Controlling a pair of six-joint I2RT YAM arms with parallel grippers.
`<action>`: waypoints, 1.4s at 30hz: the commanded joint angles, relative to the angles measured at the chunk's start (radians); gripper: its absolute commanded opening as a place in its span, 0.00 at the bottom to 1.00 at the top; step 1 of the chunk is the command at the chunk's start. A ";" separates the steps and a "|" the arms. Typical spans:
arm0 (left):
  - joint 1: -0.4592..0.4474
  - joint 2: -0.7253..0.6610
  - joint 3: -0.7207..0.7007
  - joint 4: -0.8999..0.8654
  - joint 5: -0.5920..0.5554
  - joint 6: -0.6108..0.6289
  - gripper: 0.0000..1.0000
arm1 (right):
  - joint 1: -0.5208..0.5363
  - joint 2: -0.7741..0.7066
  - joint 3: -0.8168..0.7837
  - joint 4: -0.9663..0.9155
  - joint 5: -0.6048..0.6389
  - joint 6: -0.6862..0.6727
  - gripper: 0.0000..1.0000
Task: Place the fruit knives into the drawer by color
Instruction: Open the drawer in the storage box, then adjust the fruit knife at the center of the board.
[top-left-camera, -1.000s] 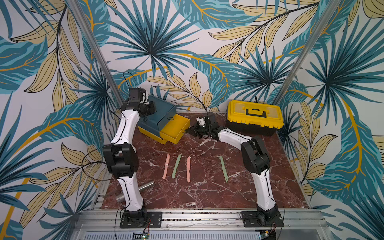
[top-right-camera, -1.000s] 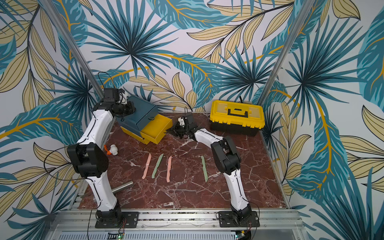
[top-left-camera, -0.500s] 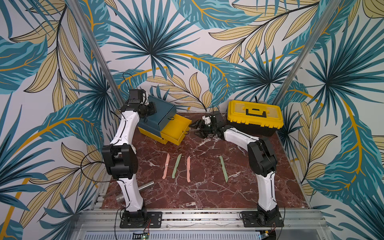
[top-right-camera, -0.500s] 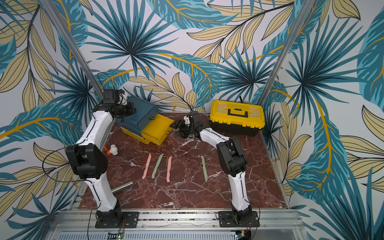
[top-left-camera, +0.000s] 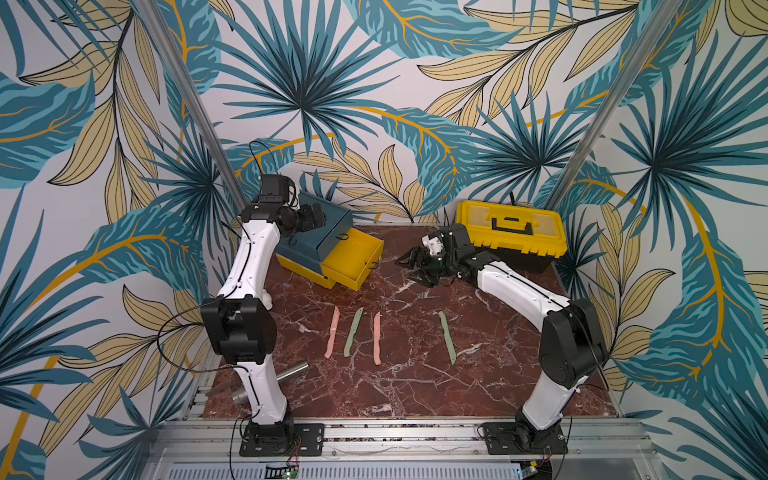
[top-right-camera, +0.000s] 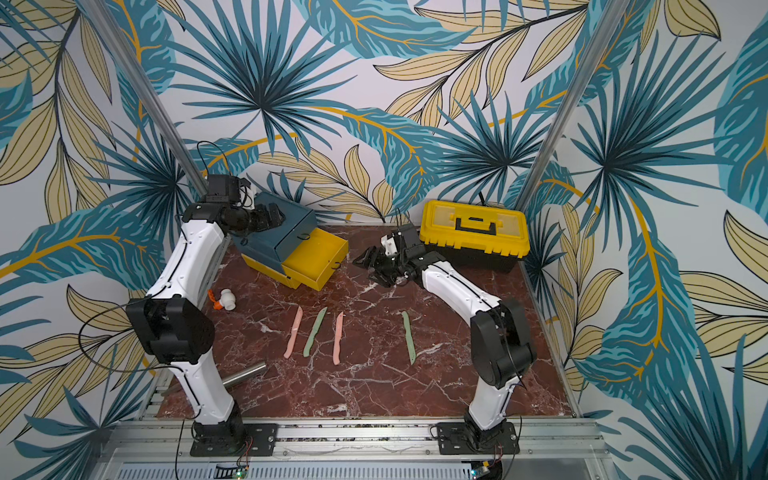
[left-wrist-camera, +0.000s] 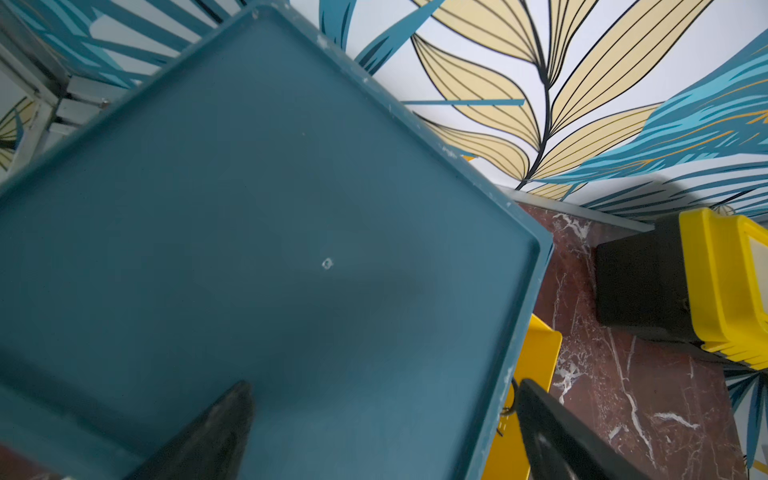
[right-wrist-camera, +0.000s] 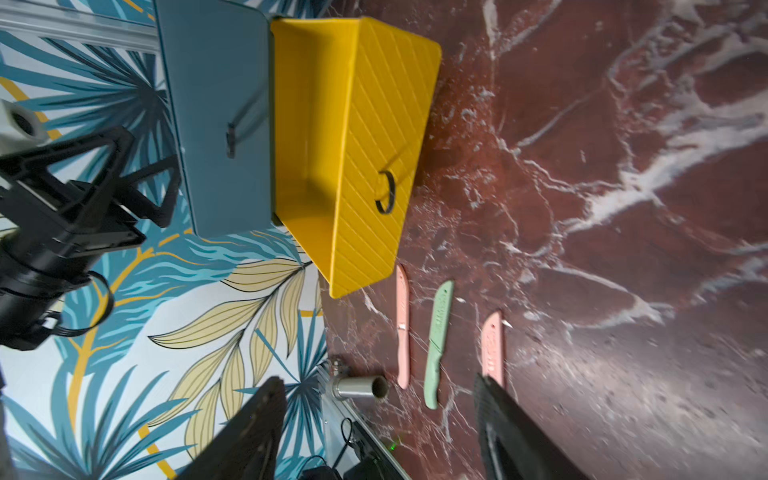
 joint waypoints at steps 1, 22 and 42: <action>-0.046 -0.083 0.009 -0.115 -0.044 0.019 1.00 | 0.010 -0.068 -0.065 -0.200 0.071 -0.129 0.74; -0.585 -0.550 -0.750 0.245 0.052 -0.268 1.00 | 0.018 -0.232 -0.331 -0.553 0.542 -0.453 0.72; -0.739 -0.446 -0.972 0.613 0.090 -0.389 1.00 | 0.018 -0.017 -0.245 -0.467 0.554 -0.491 0.54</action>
